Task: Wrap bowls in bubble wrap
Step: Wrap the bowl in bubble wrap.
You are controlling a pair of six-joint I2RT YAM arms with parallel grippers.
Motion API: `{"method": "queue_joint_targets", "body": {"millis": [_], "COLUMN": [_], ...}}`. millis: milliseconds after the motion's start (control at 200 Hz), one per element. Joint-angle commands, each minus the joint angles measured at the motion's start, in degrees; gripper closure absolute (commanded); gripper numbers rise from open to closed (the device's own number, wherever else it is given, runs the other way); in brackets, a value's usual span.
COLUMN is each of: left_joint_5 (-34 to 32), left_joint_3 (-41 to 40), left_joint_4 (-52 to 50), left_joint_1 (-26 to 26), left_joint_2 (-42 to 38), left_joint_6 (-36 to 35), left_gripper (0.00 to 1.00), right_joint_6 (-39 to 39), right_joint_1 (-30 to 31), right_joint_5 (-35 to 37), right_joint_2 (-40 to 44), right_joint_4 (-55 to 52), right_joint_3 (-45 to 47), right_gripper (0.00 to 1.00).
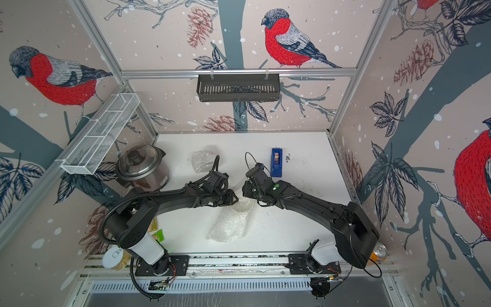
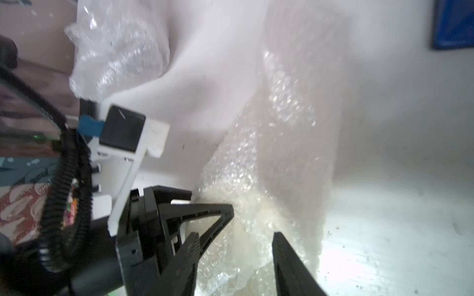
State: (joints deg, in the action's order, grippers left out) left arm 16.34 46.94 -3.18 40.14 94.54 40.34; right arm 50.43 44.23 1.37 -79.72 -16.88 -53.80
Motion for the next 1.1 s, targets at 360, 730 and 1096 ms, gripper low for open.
{"method": "queue_joint_targets", "body": {"millis": [360, 730, 1096], "left_joint_5": [-1.92, -3.07, -3.33], "left_joint_3": [0.63, 2.1, 2.02], "left_joint_4": [-3.19, -4.78, -5.0], "left_joint_1": [0.63, 1.08, 1.08], "left_joint_2": [0.39, 0.72, 1.6], "left_joint_6": [-3.76, -4.31, -3.77], "left_gripper": [0.69, 0.7, 0.74], "right_joint_6": [-22.76, -27.95, -27.65], "right_joint_1": [-17.04, -16.65, -16.27], "right_joint_5": [-13.78, -10.52, -12.87], "right_joint_2": [-19.65, -37.79, -34.85], "right_joint_4": [0.8, -4.55, -3.32], "right_joint_3": [-15.35, -29.7, -28.24], "right_gripper": [0.28, 0.26, 0.98]}}
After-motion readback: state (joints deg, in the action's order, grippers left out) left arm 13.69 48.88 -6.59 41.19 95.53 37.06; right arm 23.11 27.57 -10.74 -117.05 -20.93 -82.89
